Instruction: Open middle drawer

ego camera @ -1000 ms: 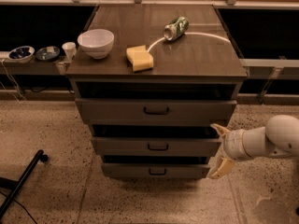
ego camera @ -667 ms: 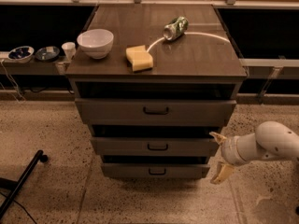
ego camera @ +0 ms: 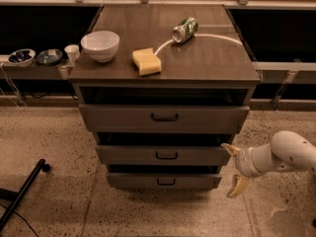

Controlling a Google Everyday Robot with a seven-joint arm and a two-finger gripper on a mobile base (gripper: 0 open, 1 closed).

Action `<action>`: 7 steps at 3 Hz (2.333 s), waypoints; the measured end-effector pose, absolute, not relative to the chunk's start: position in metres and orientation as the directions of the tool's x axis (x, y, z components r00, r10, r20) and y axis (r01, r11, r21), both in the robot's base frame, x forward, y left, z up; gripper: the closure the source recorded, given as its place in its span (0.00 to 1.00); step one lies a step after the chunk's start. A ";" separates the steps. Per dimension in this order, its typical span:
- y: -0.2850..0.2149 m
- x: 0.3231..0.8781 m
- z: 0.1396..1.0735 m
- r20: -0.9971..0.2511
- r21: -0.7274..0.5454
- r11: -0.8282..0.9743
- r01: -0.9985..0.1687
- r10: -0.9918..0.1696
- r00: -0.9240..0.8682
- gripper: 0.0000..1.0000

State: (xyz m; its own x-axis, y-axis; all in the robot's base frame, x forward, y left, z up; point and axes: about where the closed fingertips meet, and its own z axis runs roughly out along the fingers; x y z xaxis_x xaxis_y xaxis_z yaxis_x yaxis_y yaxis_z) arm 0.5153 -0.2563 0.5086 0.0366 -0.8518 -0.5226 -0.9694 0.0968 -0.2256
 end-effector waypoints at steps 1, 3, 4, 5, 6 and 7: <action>-0.239 0.525 0.492 -0.526 -0.231 0.068 -0.971 -0.848 0.066 0.00; -0.192 0.560 0.466 -0.516 -0.255 -0.003 -0.967 -0.845 0.139 0.00; -0.175 0.577 0.450 -0.484 -0.252 -0.017 -0.967 -0.863 0.141 0.00; -0.158 0.600 0.433 -0.453 -0.243 -0.009 -0.970 -0.883 0.121 0.03; -0.150 0.608 0.423 -0.438 -0.231 -0.006 -0.973 -0.892 0.110 0.14; -0.148 0.605 0.422 -0.435 -0.230 -0.006 -0.973 -0.894 0.108 0.26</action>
Offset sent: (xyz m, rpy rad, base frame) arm 0.0536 0.0683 -0.0441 0.0289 -0.0464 0.1223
